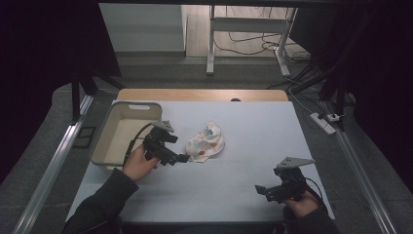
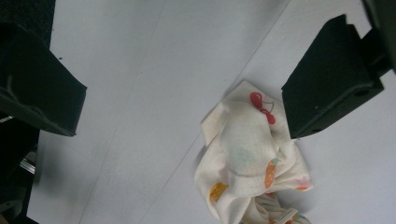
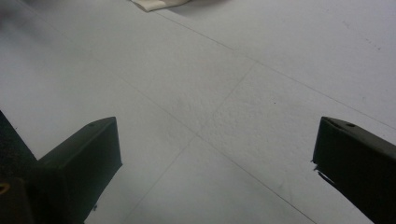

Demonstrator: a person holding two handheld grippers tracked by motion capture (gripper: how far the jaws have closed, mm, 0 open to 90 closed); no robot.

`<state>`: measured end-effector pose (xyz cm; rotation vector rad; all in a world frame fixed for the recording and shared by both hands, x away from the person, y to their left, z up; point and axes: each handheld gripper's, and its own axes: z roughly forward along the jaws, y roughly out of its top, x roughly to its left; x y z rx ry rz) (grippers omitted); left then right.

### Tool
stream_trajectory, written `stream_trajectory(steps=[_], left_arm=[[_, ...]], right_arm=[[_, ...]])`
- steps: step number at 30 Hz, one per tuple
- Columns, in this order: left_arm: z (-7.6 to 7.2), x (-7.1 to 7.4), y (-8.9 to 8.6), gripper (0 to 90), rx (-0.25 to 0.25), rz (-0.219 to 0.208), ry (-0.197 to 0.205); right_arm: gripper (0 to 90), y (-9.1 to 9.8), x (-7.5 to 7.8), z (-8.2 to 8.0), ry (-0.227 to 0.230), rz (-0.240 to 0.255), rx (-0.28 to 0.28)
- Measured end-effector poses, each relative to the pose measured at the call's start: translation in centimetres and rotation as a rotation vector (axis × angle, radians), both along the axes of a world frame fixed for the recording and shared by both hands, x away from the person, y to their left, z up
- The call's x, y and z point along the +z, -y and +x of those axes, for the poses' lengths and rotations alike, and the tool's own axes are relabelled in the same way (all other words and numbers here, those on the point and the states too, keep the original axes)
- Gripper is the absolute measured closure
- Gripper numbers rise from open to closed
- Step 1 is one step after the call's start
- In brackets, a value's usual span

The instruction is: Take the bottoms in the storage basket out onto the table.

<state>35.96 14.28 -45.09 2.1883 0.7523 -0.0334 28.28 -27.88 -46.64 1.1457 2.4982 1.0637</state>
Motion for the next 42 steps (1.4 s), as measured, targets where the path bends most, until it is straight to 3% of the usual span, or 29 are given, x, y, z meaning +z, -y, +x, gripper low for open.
stream_trajectory(steps=[42], left_arm=[[-1.8, -0.2, -2.4, 0.0, 0.041, -0.036, -0.019]], right_arm=[[1.0, 0.0, 0.0, 0.0, 0.0, -0.008, 0.004]])
